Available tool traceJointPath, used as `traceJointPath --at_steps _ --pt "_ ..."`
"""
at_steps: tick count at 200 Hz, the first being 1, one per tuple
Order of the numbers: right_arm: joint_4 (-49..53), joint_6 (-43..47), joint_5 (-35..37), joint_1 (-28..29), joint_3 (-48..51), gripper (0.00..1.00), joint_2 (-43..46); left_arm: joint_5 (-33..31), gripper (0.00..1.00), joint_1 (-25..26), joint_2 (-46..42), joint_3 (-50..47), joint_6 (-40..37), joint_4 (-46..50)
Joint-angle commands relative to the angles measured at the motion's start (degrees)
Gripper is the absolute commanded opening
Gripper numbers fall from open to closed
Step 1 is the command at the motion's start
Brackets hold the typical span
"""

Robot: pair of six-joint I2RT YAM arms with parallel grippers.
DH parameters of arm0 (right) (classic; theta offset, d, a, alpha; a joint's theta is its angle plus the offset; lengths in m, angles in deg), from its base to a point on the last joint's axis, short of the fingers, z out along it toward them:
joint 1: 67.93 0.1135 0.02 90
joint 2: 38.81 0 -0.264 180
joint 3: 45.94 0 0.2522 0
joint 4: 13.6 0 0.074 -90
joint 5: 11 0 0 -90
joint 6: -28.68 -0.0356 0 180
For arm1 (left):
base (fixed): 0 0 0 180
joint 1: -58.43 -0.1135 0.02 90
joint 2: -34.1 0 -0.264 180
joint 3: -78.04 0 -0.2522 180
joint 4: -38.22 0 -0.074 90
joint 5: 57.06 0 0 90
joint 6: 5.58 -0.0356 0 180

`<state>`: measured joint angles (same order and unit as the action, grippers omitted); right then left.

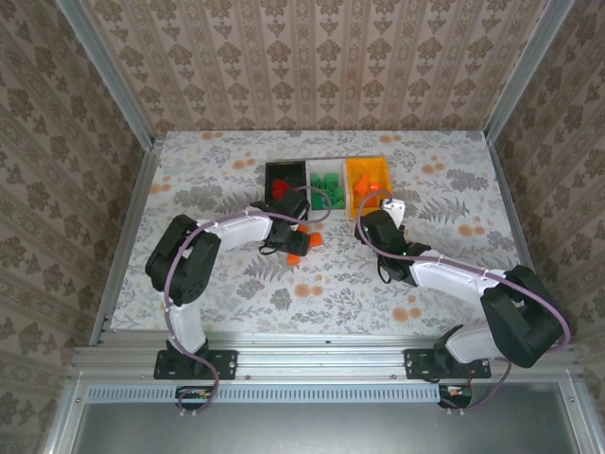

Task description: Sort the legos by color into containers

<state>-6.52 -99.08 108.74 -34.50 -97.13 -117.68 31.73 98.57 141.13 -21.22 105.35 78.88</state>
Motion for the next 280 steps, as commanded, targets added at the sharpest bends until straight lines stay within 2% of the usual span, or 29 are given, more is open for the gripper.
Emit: traceJointPath --at_steps 1,74,139,230,264,280 --pt "-0.28 -0.12 -0.12 0.41 -1.51 0.67 -0.49 0.27 0.67 0.79 -2.76 -1.82 -0.04 0.13" --pt "-0.11 0.14 -0.12 0.76 -1.71 0.67 -1.67 -2.73 0.53 1.07 0.93 -1.15 -1.42 -3.4" --pt "-0.11 0.32 -0.19 0.85 -1.94 0.67 -2.17 -2.99 0.47 1.57 0.14 -1.64 -0.93 -4.57" --pt "-0.11 0.48 -0.28 1.02 -2.3 0.67 -2.87 -4.67 0.42 2.52 -5.9 -2.17 -0.28 -3.62" --pt "-0.09 0.58 -0.27 1.02 -2.36 0.67 -2.87 -5.41 0.42 2.77 -6.22 -1.8 -0.46 -2.54" --pt "-0.03 0.58 -0.38 1.11 -2.41 0.67 -2.87 -6.73 0.46 2.83 -5.69 -1.43 -0.54 -1.62"
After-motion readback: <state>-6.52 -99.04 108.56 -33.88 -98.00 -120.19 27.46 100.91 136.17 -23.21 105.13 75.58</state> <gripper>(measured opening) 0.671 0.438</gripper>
